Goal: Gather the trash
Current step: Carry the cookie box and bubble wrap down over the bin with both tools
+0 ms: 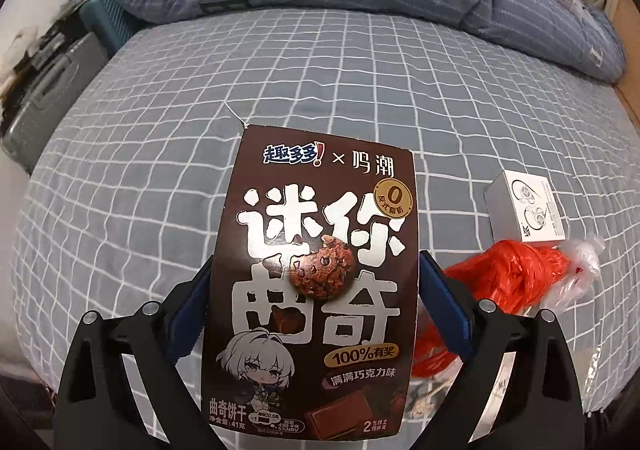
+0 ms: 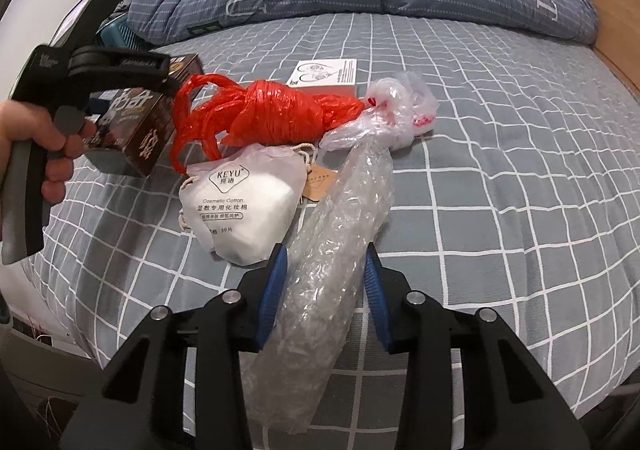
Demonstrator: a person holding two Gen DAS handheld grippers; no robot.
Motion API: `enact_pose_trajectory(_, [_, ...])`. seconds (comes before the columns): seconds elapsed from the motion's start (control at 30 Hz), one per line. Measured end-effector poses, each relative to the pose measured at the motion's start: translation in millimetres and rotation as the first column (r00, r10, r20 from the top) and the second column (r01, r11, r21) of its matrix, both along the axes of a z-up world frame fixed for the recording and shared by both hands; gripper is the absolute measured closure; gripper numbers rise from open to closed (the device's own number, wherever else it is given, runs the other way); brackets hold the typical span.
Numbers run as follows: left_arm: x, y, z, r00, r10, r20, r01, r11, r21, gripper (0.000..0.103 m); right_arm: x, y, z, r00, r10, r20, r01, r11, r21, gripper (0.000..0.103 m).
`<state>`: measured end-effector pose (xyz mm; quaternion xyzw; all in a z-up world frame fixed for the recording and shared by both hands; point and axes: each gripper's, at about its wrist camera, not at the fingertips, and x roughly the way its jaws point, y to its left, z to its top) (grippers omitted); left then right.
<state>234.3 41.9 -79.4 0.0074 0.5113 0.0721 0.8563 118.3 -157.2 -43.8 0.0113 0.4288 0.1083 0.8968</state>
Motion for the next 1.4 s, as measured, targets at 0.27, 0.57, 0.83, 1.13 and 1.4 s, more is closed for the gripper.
enact_pose_trajectory(0.27, [-7, -5, 0, 1.0, 0.004, 0.024, -0.004, 1.0, -0.021, 0.012, -7, -3, 8, 1.0, 0.001, 0.027, 0.0, 1.0, -0.009, 0.067])
enact_pose_trajectory(0.57, [-66, -1, 6, 0.997, 0.02, 0.07, -0.015, 0.997, -0.071, 0.012, -20, -2, 19, 0.998, 0.004, 0.063, -0.003, 1.0, -0.02, 0.068])
enact_pose_trajectory(0.83, [-114, -8, 3, 0.996, 0.025, 0.083, -0.019, 0.997, -0.072, 0.012, -39, -5, 31, 0.995, 0.009, 0.095, -0.006, 1.0, -0.027, 0.068])
enact_pose_trajectory(1.13, [-166, -28, -1, 0.995, -0.01, 0.098, 0.018, 0.996, -0.084, 0.012, -66, -8, 43, 0.992, 0.014, 0.127, -0.009, 0.999, -0.037, 0.069])
enact_pose_trajectory(1.4, [-210, -41, -12, 0.995, -0.036, 0.095, 0.044, 0.996, -0.084, 0.012, -88, -8, 46, 0.991, 0.016, 0.135, -0.009, 0.999, -0.051, 0.07])
